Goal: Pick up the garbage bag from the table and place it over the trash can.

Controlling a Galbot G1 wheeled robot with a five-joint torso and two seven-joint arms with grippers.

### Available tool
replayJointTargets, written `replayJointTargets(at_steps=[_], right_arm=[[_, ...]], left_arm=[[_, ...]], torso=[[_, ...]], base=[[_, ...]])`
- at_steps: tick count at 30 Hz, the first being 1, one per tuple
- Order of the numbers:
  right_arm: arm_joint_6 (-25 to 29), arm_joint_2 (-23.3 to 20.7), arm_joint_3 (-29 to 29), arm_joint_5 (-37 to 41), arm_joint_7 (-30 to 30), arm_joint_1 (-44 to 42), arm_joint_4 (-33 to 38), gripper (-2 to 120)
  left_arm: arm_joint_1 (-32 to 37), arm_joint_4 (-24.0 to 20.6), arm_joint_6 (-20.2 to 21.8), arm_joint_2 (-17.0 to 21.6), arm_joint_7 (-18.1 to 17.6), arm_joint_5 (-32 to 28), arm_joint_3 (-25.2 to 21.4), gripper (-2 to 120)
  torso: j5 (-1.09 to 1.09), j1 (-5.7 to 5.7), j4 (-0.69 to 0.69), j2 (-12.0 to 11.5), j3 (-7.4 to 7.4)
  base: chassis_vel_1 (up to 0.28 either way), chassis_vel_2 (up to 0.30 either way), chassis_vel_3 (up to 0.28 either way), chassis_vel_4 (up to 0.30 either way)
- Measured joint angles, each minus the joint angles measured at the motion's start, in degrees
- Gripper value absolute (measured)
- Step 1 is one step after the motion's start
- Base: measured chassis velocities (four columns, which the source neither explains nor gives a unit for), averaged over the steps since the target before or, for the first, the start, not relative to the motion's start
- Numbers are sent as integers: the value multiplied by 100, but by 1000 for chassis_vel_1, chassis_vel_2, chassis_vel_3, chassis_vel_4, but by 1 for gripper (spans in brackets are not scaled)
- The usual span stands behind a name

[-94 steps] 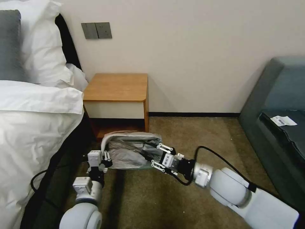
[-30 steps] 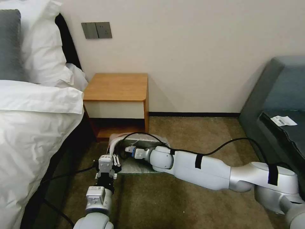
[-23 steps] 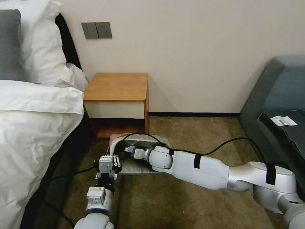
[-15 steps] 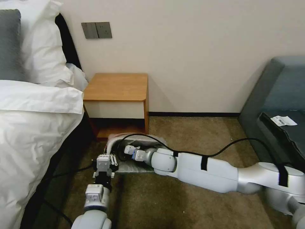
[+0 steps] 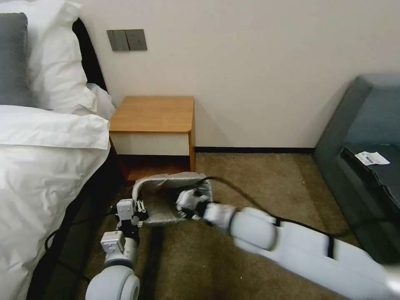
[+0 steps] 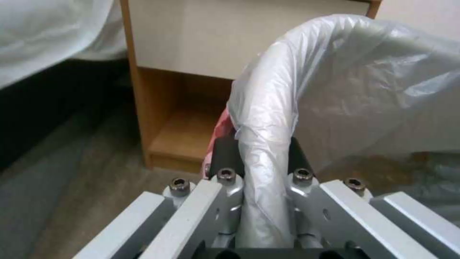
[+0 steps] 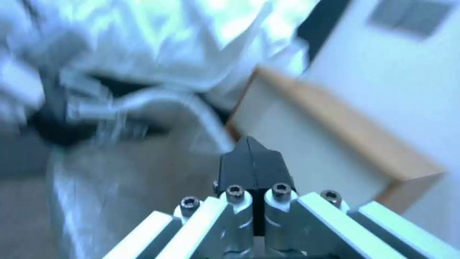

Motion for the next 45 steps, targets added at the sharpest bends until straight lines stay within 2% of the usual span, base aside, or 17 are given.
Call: replayJointTargets(at_steps=[1, 3, 5, 6, 9, 10, 13, 14, 16, 18, 21, 22, 25, 26, 32, 45], right_arm=[[135, -161, 309, 13, 137, -358, 276, 0], [234, -234, 522, 3, 264, -650, 433, 0], [407, -273, 1009, -30, 516, -1236, 627, 2], [407, -273, 1009, -30, 516, -1236, 627, 2], [747, -67, 1783, -68, 690, -1813, 455, 17], [747, -67, 1783, -68, 690, -1813, 455, 17], [984, 269, 2425, -95, 703, -2100, 172, 30], [984, 269, 2425, -95, 703, -2100, 172, 30], [1123, 613, 2745, -155, 701, -2244, 1, 40], [1162, 710, 2815, -197, 691, -2283, -44, 43], [1370, 1364, 3206, -452, 627, -2605, -257, 60], [1370, 1364, 3206, -452, 627, -2605, -257, 60], [1456, 1828, 3450, -550, 572, -2903, -307, 74], [1456, 1828, 3450, -550, 572, -2903, -307, 74], [1524, 2167, 3522, -698, 479, -3061, -323, 97], [1618, 2510, 3338, -994, 306, -3127, -380, 100]], left_arm=[[-51, -2, 138, 19, -31, -255, 2, 5], [-79, -24, 269, 23, -78, -489, 6, 5], [-113, -131, 722, 26, -155, -1183, 37, 5], [-113, -131, 722, 26, -155, -1183, 37, 5], [-115, -204, 1321, 76, -154, -1903, 27, 5], [-115, -204, 1321, 76, -154, -1903, 27, 5], [-113, -233, 1805, 161, -88, -2299, -20, 5], [-113, -233, 1805, 161, -88, -2299, -20, 5], [-128, -131, 1959, 270, 37, -2362, -16, 5], [-139, -84, 1979, 305, 64, -2364, -6, 5], [-217, 236, 1963, 456, 324, -2351, 67, 5], [-217, 236, 1963, 456, 324, -2351, 67, 5], [-292, 505, 1903, 483, 510, -2223, 116, 5], [-292, 505, 1903, 483, 510, -2223, 116, 5], [-459, 803, 1916, 457, 535, -2262, 168, 5], [-621, 1058, 1952, 413, 671, -2372, 204, 5]], torso=[[-1, 0, 0, 0, 0], [-1, 0, 0, 0, 0], [0, 0, -1, 0, 0], [0, 0, -1, 0, 0], [-1, 0, 0, 0, 0], [-1, 0, 0, 0, 0], [-1, 0, 1, 0, 0], [-1, 0, 1, 0, 0], [1, 0, 1, 0, 0], [-2, 0, 1, 0, 0], [0, 0, 1, 0, 1], [0, 0, 1, 0, 1], [-2, 0, 0, 0, 1], [-2, 0, 0, 0, 1], [-2, 0, 1, 0, 1], [-2, 0, 1, 0, 1]], base=[[0, 0, 0, 0], [0, 0, 0, 0], [0, 0, 0, 0], [0, 0, 0, 0], [0, 0, 0, 0], [0, 0, 0, 0], [0, 0, 0, 0], [0, 0, 0, 0], [0, 0, 0, 0], [0, 0, 0, 0], [0, 0, 0, 0], [0, 0, 0, 0], [0, 0, 0, 0], [0, 0, 0, 0], [0, 0, 0, 0], [0, 0, 0, 0]])
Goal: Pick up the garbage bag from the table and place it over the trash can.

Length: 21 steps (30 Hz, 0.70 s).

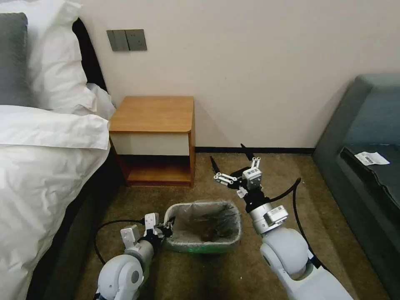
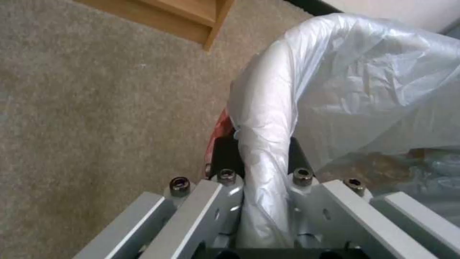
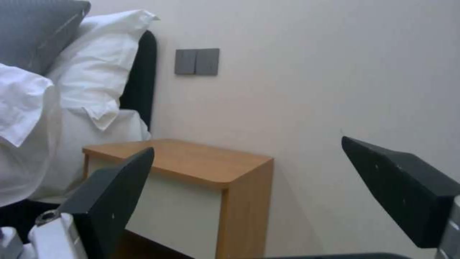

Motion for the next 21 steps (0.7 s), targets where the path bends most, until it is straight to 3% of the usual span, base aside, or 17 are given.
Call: replayJointTargets(at_steps=[5, 9, 11, 13, 15, 19, 21], right_arm=[[33, 75, -13, -37, -15, -5, -48, 100], [44, 180, -69, -83, -33, -21, -58, 100], [44, 195, -80, -91, -37, -21, -58, 100], [44, 232, -94, -100, -50, -20, -58, 100], [44, 238, -95, -101, -50, -20, -58, 100], [44, 238, -95, -101, -51, -19, -54, 100], [43, 238, -95, -100, -51, -16, -52, 100]], left_arm=[[-13, 13, -8, -26, 42, 14, -8, 22], [-13, 21, -51, -38, 66, 51, -23, 42], [-12, 21, -54, -38, 68, 54, -24, 45], [-2, 9, -65, -48, 71, 66, -26, 57], [5, 6, -74, -51, 72, 74, -28, 60], [68, -6, -142, -57, 96, 137, -43, 80], [80, -18, -152, -57, 101, 151, -43, 83]], torso=[[0, 0, 0, 0, 0], [1, 0, 0, -1, 0], [1, 0, 0, -1, 0], [1, 0, 0, -1, 0], [1, 0, 0, -1, 0], [0, 0, 0, -1, 0], [1, 0, 0, -1, 0]], base=[[0, 0, 0, 0], [0, 0, 0, 0], [0, 0, 0, 0], [0, 0, 0, 0], [0, 0, 0, 0], [0, 0, 0, 0], [0, 0, 0, 0]])
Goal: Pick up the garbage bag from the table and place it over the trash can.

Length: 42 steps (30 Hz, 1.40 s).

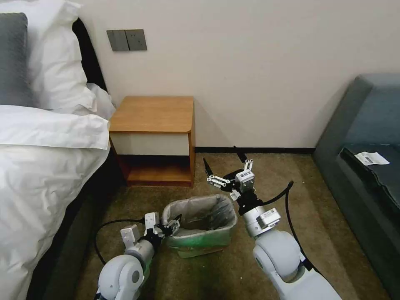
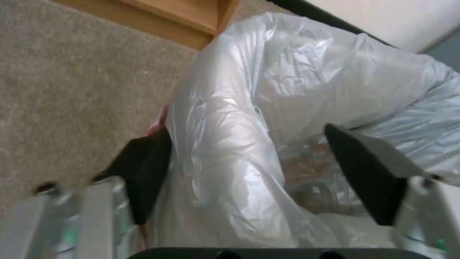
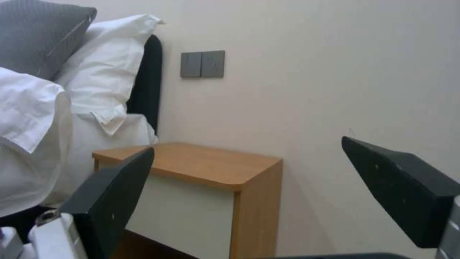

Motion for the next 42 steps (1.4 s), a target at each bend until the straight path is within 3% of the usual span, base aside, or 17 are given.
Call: replayJointTargets(at_steps=[5, 11, 14, 15, 18, 19, 23, 26, 28, 33, 42], right_arm=[[-5, 28, 0, 3, 0, 15, 5, 100], [8, 114, 0, 0, 9, 19, -85, 100], [-42, 315, -59, 3, 316, -86, -230, 100], [-42, 315, -59, 3, 316, -86, -230, 100], [123, 712, -104, -11, 749, -359, -724, 100], [123, 712, -104, -11, 749, -359, -724, 100], [943, 1093, 187, -497, 613, -567, -1788, 100], [1094, 1158, 266, -583, 587, -568, -1952, 100], [1299, 1356, 451, -697, 576, -552, -2287, 100], [1531, 1500, 638, -887, 534, -497, -2569, 100], [1642, 1551, 734, -976, 453, -460, -2603, 100]], left_arm=[[51, -109, -78, -6, 22, 106, -46, 99], [177, -317, -505, 0, 76, 350, -139, 100], [234, -327, -1540, -31, 150, 419, -189, 100], [234, -327, -1540, -31, 150, 419, -189, 100], [28, 127, -3056, -112, 317, 626, -210, 100], [28, 127, -3056, -112, 317, 626, -210, 100], [-245, 878, -4440, -111, 746, 963, -245, 100], [-290, 1024, -4626, -111, 802, 1031, -251, 100], [-475, 1587, -5384, -153, 1046, 1351, -265, 100], [-507, 1743, -5569, -172, 1184, 1414, -240, 100], [-312, 1634, -5408, -204, 1164, 1338, -174, 100]], torso=[[0, 0, 0, 0, 0], [0, 0, 0, 0, 0], [0, 0, 0, 0, 0], [0, 0, 0, 0, 0], [-1, 0, 0, 0, 0], [-1, 0, 0, 0, 0], [1, 0, -1, 0, 0], [0, 0, -1, 0, 1], [-1, 0, -1, 0, 0], [-2, 0, 0, 0, 0], [3, 0, 0, 0, 0]], base=[[0, 0, 0, 0], [0, 0, 0, 0], [0, 0, 0, 0], [0, 0, 0, 0], [0, 0, 0, 0], [0, 0, 0, 0], [0, 0, 0, 0], [0, 0, 0, 0], [0, 0, 0, 0], [0, 0, 0, 0], [0, 0, 0, 0]])
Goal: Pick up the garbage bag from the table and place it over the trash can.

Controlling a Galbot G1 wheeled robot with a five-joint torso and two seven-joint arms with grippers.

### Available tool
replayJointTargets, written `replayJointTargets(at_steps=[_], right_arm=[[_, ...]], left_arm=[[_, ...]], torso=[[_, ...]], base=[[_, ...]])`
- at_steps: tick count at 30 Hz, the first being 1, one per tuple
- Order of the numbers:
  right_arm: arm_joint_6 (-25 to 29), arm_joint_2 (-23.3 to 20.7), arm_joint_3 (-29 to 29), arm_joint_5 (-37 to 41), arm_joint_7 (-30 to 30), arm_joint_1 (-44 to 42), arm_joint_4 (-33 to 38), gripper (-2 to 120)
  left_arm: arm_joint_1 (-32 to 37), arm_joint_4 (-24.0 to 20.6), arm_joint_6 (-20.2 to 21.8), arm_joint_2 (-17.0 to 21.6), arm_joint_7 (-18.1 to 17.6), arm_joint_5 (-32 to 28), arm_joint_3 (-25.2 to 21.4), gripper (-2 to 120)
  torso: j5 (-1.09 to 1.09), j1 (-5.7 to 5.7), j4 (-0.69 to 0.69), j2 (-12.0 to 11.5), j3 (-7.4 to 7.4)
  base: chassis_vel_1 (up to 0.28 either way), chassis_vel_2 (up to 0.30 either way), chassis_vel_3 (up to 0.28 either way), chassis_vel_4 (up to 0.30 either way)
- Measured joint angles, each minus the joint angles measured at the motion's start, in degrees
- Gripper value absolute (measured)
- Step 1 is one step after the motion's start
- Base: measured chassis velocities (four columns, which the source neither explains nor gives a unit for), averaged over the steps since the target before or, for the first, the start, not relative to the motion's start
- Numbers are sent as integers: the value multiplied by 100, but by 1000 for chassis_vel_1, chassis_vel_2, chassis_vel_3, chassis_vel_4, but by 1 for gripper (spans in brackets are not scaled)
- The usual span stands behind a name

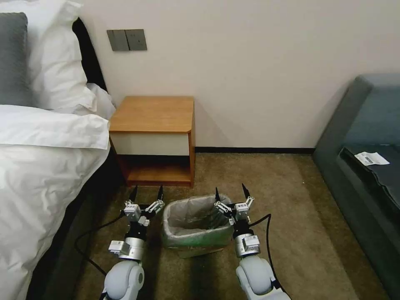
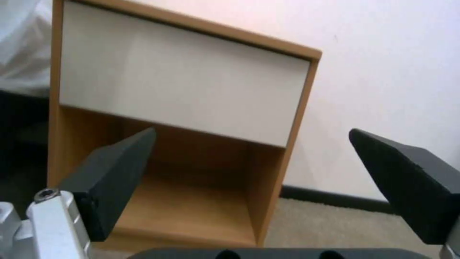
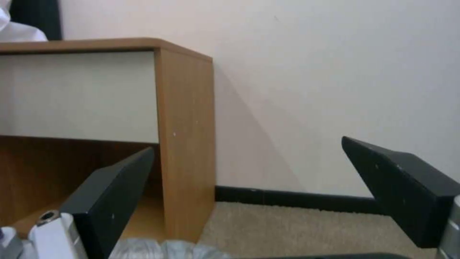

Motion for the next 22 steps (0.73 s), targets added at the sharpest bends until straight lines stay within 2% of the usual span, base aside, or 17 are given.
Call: replayJointTargets(at_steps=[22], right_arm=[[-55, -5, 18, -2, 25, 27, 95, 100]], left_arm=[[107, 18, 18, -60, -8, 43, -1, 99]], torso=[[-3, 0, 0, 0, 0]], base=[[0, 0, 0, 0]])
